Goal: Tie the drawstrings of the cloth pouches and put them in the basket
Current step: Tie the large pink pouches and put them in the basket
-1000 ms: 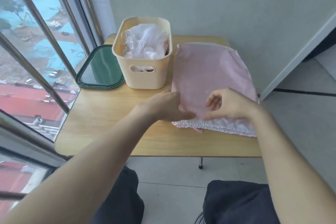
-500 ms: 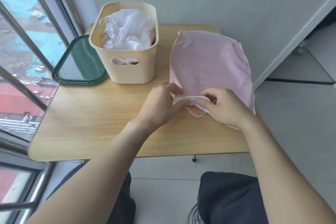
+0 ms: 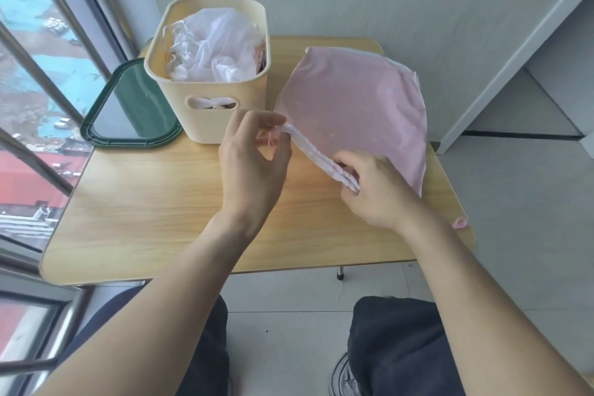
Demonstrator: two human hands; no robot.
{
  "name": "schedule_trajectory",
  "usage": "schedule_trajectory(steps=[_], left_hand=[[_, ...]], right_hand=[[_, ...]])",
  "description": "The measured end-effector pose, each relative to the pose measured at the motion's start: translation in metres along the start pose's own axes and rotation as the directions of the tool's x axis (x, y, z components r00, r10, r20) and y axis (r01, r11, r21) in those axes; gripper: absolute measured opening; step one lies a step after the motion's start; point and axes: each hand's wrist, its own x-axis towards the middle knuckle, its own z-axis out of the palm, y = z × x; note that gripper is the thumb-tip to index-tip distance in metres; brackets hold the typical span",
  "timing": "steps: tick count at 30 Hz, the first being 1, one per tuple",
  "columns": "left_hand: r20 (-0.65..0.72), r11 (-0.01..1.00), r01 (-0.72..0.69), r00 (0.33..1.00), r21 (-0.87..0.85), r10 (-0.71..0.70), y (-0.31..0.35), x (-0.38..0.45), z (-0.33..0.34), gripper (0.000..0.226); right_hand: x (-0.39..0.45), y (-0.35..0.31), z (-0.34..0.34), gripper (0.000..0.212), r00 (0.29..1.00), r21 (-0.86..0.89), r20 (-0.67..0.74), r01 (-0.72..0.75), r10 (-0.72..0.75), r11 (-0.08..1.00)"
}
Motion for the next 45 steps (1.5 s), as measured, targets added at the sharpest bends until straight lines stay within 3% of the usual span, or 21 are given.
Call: schedule_trajectory(steps=[4,8,10,13,15,17,20,24,26,28,30,34,39,42,45], left_hand=[[0.089,0.994,0.096,0.991,0.043,-0.099,-0.008,0.006,-0.003,0.015],[0.253,0.954,0.106,0.951,0.280,-0.179,-0.018,0.004,-0.008,0.023],[0.297,0.942,0.136,0.927,0.308,-0.230,-0.020,0.007,-0.013,0.023],[0.419,0.917,0.212,0.838,0.338,-0.348,-0.023,0.012,-0.020,0.020],[0.507,0.890,0.162,0.771,0.427,-0.384,-0.023,0.013,-0.024,0.026],[0.542,0.883,0.134,0.745,0.450,-0.389,-0.020,0.013,-0.026,0.035],[0.489,0.913,0.294,0.775,0.283,-0.401,-0.013,0.015,-0.025,0.047],[0.263,0.901,0.428,0.864,0.070,-0.430,-0.012,0.019,-0.022,0.050],[0.165,0.843,0.527,0.846,-0.107,-0.508,-0.014,0.019,-0.021,0.039],[0.163,0.709,0.577,0.809,-0.405,-0.565,-0.009,0.019,-0.020,0.025],[0.182,0.681,0.513,0.847,-0.523,-0.499,-0.005,0.017,-0.019,0.015],[0.251,0.785,0.355,0.933,-0.508,-0.259,0.001,0.010,-0.016,0.025],[0.419,0.870,0.344,0.890,-0.353,-0.182,0.001,0.004,-0.014,0.048],[0.489,0.969,0.210,0.864,-0.131,-0.121,-0.002,0.003,-0.014,0.054],[0.566,0.997,0.076,0.822,0.008,-0.067,-0.003,0.000,-0.016,0.052]], right_hand=[[0.005,0.008,-0.002,0.048,0.996,-0.052,-0.094,-0.005,0.000,0.999],[0.007,0.020,-0.005,0.046,0.971,-0.212,-0.222,-0.139,0.091,0.967],[0.006,0.027,-0.012,0.045,0.958,-0.243,-0.224,-0.231,0.177,0.942],[0.004,0.034,-0.021,0.033,0.941,-0.170,-0.239,-0.282,0.238,0.944],[0.002,0.036,-0.024,0.030,0.944,-0.112,-0.226,-0.272,0.242,0.956],[0.001,0.036,-0.022,0.036,0.950,-0.131,-0.196,-0.272,0.244,0.953],[0.002,0.034,-0.013,0.047,0.961,-0.190,-0.124,-0.266,0.246,0.945],[0.004,0.034,-0.007,0.047,0.973,-0.214,-0.055,-0.230,0.223,0.950],[0.003,0.035,-0.006,0.046,0.973,-0.210,-0.037,-0.229,0.227,0.950],[0.003,0.035,-0.005,0.047,0.974,-0.212,-0.020,-0.223,0.224,0.951],[0.003,0.033,-0.004,0.048,0.977,-0.210,-0.001,-0.208,0.213,0.955],[0.002,0.025,-0.002,0.048,0.985,-0.196,0.029,-0.163,0.172,0.967],[0.001,0.017,-0.007,0.043,0.991,-0.139,0.076,-0.101,0.112,0.985],[-0.001,0.013,-0.015,0.048,0.989,-0.123,0.093,-0.106,0.118,0.987],[-0.006,0.007,-0.015,0.062,0.985,-0.143,0.118,-0.110,0.127,0.984]])
